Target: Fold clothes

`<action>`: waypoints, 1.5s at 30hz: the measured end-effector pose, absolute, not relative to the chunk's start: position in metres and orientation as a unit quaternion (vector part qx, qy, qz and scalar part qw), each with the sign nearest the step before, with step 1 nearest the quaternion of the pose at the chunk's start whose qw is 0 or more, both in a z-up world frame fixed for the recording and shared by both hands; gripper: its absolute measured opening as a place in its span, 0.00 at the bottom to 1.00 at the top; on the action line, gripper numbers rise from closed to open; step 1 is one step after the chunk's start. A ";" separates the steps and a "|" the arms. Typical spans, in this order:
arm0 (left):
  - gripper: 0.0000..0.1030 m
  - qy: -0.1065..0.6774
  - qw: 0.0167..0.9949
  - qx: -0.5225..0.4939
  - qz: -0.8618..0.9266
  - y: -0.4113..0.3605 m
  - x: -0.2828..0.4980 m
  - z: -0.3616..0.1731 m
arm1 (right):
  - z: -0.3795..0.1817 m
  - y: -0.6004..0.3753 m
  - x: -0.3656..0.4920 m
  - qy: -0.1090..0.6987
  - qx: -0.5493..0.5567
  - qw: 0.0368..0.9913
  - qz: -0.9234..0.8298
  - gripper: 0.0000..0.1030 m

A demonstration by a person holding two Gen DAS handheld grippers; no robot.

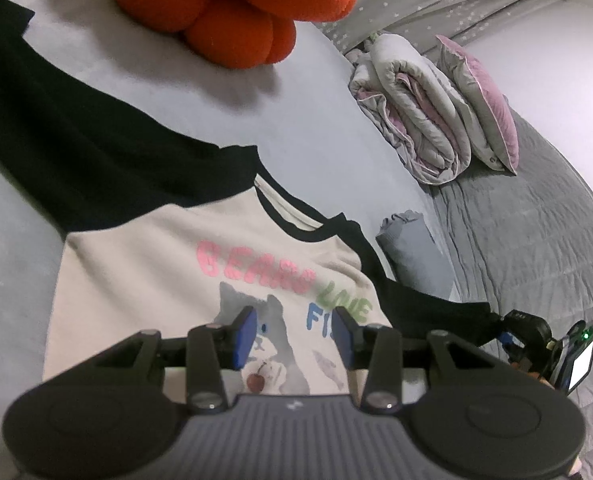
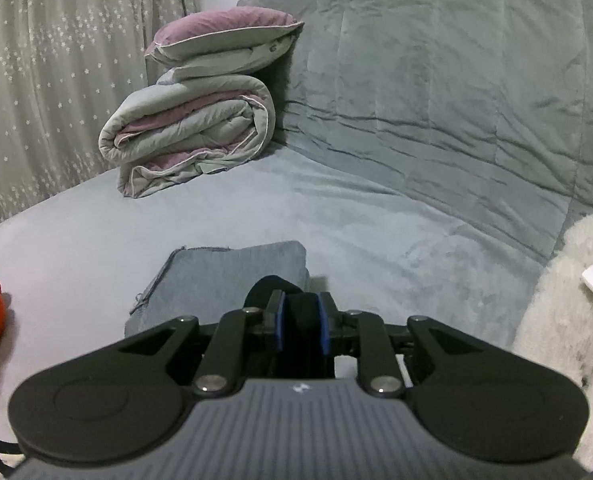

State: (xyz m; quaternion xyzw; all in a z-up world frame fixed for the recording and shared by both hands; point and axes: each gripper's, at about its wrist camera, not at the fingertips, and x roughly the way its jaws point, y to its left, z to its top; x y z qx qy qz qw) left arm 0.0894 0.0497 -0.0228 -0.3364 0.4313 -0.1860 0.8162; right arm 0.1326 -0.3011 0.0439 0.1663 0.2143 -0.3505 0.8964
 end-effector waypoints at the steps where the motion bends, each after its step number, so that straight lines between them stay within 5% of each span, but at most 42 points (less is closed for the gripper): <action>1: 0.42 0.431 0.818 -0.335 -0.184 0.050 0.088 -0.022 | 0.043 -0.301 0.132 0.215 0.170 0.896 -0.350 0.23; 7: 0.47 0.434 0.825 -0.324 -0.162 0.059 0.083 -0.015 | 0.041 -0.300 0.131 0.220 0.186 0.891 -0.352 0.27; 18: 0.55 0.447 0.829 -0.308 -0.133 0.081 0.077 -0.006 | 0.045 -0.283 0.127 0.218 0.189 0.893 -0.345 0.51; 45: 0.61 0.514 0.813 -0.250 -0.112 0.123 0.008 -0.021 | 0.034 -0.183 0.073 0.303 0.206 0.916 -0.164 0.57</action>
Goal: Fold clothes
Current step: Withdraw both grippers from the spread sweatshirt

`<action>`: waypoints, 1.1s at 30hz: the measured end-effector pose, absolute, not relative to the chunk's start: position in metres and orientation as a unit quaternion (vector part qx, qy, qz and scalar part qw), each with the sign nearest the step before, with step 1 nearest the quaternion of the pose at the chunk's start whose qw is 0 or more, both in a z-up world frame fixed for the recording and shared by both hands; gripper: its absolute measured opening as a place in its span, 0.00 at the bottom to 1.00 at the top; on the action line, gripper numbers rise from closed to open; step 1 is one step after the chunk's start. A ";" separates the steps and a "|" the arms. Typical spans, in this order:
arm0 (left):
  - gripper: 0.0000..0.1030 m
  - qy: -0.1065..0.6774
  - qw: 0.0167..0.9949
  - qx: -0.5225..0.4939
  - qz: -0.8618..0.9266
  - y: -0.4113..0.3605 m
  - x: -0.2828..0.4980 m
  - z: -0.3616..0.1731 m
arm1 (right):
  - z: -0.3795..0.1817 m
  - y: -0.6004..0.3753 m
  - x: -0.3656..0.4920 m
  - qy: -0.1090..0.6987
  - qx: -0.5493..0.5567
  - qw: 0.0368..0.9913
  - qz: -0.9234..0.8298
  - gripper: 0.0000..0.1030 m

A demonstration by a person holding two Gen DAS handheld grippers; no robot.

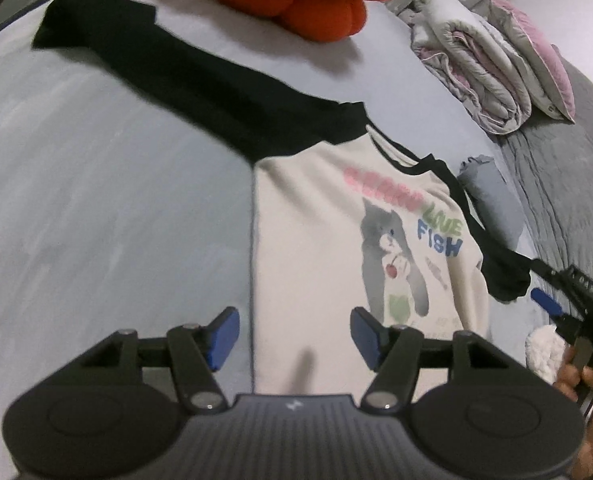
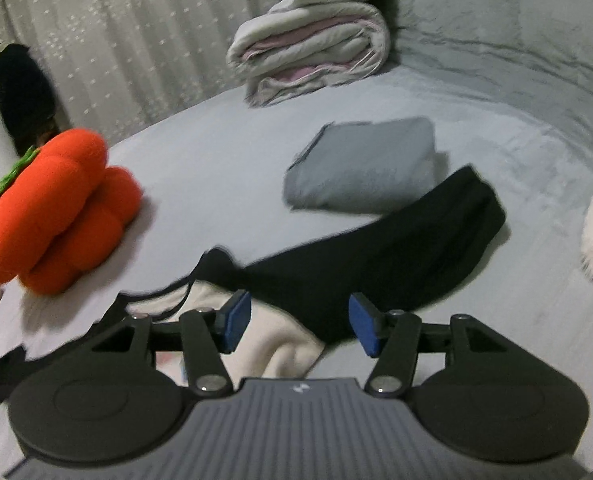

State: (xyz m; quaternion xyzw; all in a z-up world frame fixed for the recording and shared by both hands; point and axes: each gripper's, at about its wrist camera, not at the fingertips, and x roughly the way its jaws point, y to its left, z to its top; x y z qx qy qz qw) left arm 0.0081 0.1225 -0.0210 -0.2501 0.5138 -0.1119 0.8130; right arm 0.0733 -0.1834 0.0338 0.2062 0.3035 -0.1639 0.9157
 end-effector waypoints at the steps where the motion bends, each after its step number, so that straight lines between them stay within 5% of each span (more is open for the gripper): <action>1: 0.61 0.516 0.810 -0.255 -0.111 0.124 0.005 -0.023 | 0.032 -0.180 0.071 0.307 0.206 0.916 -0.158 0.57; 20: 0.61 0.485 0.827 -0.236 -0.160 0.116 -0.039 -0.043 | -0.024 -0.182 0.006 0.373 0.209 0.899 -0.092 0.57; 33: 0.60 0.503 0.802 -0.280 -0.161 0.130 -0.037 -0.044 | -0.037 -0.206 -0.006 0.390 0.344 0.846 -0.114 0.65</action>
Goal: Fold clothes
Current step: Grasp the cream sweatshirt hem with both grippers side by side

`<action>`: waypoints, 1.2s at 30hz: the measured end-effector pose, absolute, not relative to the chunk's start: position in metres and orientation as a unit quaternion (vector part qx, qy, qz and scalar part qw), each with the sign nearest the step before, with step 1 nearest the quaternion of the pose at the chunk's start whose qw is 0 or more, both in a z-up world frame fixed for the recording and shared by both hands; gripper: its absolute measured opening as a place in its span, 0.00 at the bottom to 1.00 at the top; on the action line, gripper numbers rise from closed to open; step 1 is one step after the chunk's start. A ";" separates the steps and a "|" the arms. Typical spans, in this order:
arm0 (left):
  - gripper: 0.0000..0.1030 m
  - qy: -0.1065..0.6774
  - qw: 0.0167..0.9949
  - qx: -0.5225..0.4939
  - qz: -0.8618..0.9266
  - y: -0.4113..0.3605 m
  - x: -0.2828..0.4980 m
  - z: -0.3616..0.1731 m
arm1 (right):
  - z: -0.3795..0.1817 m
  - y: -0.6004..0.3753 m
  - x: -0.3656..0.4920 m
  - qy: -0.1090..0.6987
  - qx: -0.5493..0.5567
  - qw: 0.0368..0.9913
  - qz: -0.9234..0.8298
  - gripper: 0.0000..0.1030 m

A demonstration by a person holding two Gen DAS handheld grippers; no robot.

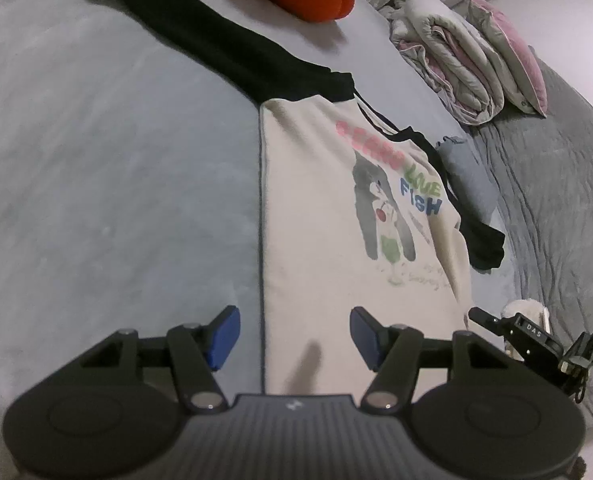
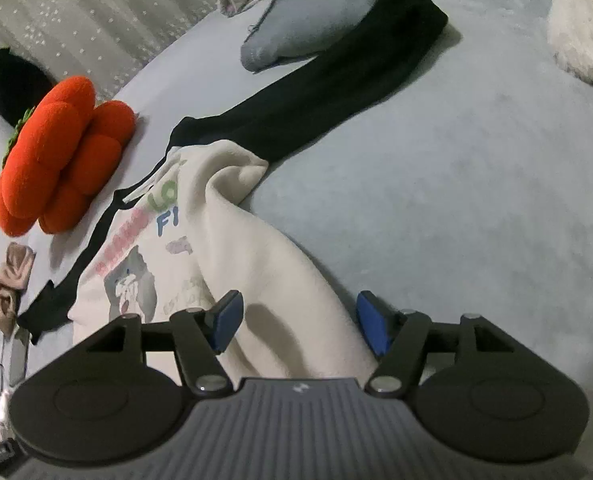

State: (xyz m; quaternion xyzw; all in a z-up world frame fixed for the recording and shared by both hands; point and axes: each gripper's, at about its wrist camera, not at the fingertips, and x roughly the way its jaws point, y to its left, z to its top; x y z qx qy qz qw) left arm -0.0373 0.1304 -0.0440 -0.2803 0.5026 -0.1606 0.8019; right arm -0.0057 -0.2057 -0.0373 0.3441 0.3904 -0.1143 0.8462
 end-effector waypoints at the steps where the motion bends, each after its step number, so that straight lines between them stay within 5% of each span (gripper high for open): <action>1: 0.60 0.503 0.800 -0.284 -0.161 0.131 -0.037 -0.045 | -0.037 -0.208 -0.006 0.391 0.351 0.843 -0.113 0.65; 20: 0.52 0.528 0.772 -0.288 -0.207 0.123 -0.048 -0.056 | -0.037 -0.217 -0.012 0.416 0.377 0.826 -0.061 0.62; 27: 0.31 0.559 0.730 -0.331 -0.212 0.129 -0.062 -0.072 | -0.033 -0.214 -0.030 0.442 0.355 0.821 -0.064 0.46; 36: 0.28 0.566 0.723 -0.335 -0.213 0.116 -0.081 -0.075 | -0.032 -0.199 -0.060 0.460 0.333 0.821 -0.066 0.36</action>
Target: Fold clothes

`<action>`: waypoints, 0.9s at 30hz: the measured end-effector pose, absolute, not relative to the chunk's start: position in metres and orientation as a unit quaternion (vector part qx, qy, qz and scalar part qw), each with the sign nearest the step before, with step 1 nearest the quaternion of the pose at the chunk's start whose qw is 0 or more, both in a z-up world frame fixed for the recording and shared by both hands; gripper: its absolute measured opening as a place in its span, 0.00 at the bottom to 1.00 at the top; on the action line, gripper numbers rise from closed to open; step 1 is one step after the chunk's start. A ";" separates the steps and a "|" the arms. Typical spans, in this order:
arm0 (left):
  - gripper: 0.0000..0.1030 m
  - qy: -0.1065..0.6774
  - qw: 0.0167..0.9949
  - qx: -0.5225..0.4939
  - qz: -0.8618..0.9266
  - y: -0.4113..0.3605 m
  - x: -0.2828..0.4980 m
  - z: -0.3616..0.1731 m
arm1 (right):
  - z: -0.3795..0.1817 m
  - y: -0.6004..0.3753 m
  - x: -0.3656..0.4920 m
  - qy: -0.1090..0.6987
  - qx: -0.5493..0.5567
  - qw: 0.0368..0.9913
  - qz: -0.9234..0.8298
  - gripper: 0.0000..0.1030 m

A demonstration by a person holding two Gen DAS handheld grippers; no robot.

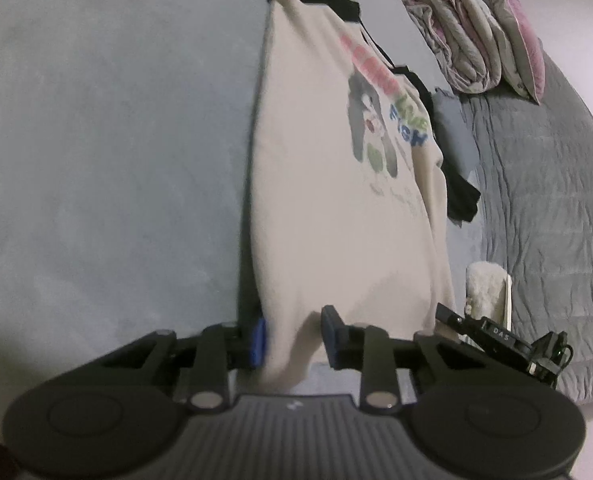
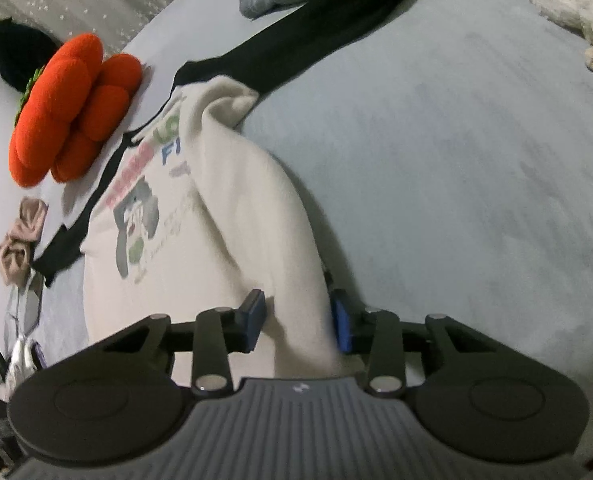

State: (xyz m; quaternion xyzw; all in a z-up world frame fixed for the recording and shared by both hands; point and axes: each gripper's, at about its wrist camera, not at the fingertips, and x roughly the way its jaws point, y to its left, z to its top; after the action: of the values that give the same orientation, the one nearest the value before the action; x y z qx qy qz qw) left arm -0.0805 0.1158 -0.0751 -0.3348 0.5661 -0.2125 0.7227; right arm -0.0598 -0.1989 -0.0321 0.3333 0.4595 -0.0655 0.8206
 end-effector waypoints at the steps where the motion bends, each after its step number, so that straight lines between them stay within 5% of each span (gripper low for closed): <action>1: 0.28 0.566 0.725 -0.330 -0.213 0.113 -0.083 -0.075 | -0.031 -0.196 -0.061 0.462 0.325 0.822 -0.064 0.36; 10: 0.28 0.559 0.742 -0.312 -0.202 0.105 -0.091 -0.068 | -0.031 -0.188 -0.063 0.472 0.303 0.826 -0.048 0.35; 17: 0.11 0.529 0.761 -0.317 -0.204 0.107 -0.097 -0.057 | -0.025 -0.184 -0.068 0.469 0.299 0.830 -0.035 0.13; 27: 0.09 0.449 0.808 -0.315 -0.216 0.127 -0.114 0.004 | 0.017 -0.184 -0.084 0.414 0.298 0.860 -0.007 0.09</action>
State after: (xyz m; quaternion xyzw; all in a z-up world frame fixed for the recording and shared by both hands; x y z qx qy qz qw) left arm -0.1142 0.1266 0.0039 -0.3145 0.4485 -0.2164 0.8081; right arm -0.0837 -0.1839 0.0168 0.2982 0.4139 -0.0072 0.8601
